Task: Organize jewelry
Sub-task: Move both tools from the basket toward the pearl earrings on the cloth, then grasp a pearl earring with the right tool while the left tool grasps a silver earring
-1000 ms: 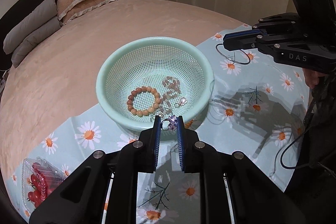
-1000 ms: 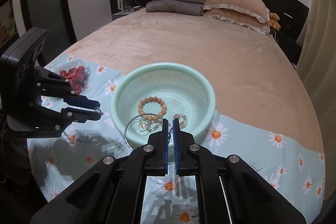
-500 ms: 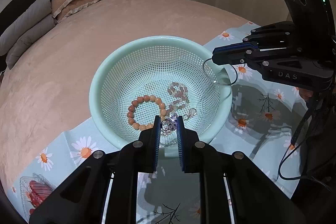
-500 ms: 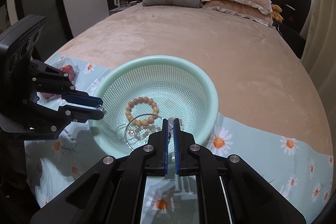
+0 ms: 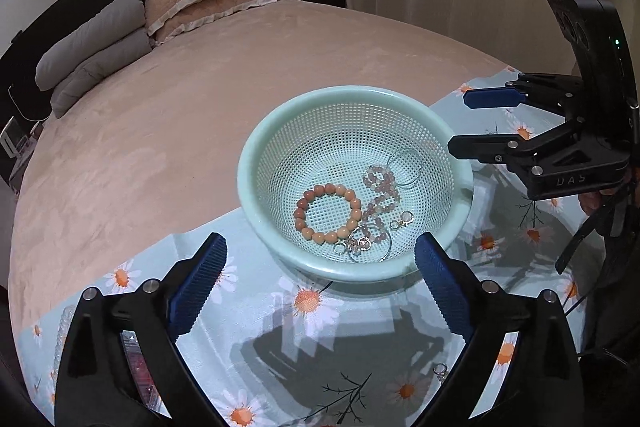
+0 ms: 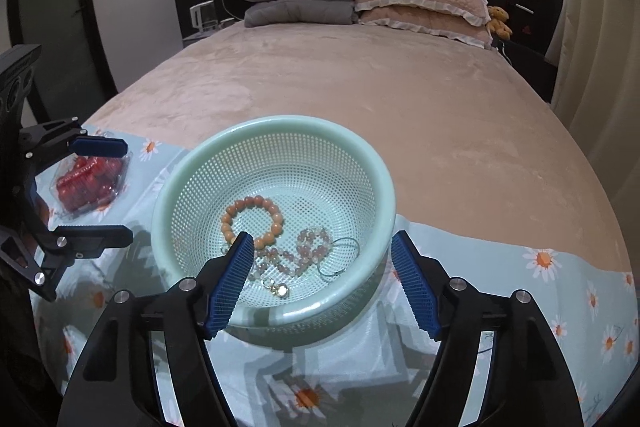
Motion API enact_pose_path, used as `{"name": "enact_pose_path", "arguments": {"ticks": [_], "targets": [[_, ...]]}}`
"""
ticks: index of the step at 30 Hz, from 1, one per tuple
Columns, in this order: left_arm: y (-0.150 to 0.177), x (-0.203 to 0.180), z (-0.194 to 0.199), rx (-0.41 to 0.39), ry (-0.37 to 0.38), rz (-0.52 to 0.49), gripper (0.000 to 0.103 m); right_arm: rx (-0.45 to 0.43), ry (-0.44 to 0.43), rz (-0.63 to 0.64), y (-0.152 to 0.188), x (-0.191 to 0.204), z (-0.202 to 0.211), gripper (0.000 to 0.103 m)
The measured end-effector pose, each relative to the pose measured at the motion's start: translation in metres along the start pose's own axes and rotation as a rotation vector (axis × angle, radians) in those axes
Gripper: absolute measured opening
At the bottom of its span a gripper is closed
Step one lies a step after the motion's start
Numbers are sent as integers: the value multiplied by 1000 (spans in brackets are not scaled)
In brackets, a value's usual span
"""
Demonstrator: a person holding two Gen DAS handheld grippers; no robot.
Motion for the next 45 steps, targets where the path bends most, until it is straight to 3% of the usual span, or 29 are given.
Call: {"name": "enact_pose_path", "arguments": {"ticks": [13, 19, 29, 39, 45], "targets": [[35, -13, 31, 26, 12, -26, 95, -10, -5, 86, 19, 48, 28, 72], [62, -28, 38, 52, 23, -2, 95, 51, -5, 191, 55, 81, 25, 74], [100, -53, 30, 118, 63, 27, 95, 158, -114, 291, 124, 131, 2, 74], [120, -60, 11, 200, 105, 149, 95, 163, -214, 239, 162, 154, -8, 74], [122, -64, 0, 243, 131, 211, 95, 105, -242, 193, 161, 152, -1, 65]]}}
Point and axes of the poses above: each gripper's, at about its wrist camera, not at the fingertips, and z roughly against the way its jaws point, x to its left, y to its underside, the point moved 10 cm from there along -z, roughly the way its jaws point, and after that the axes turned 13 degrees about -y, right-handed, at the moved point
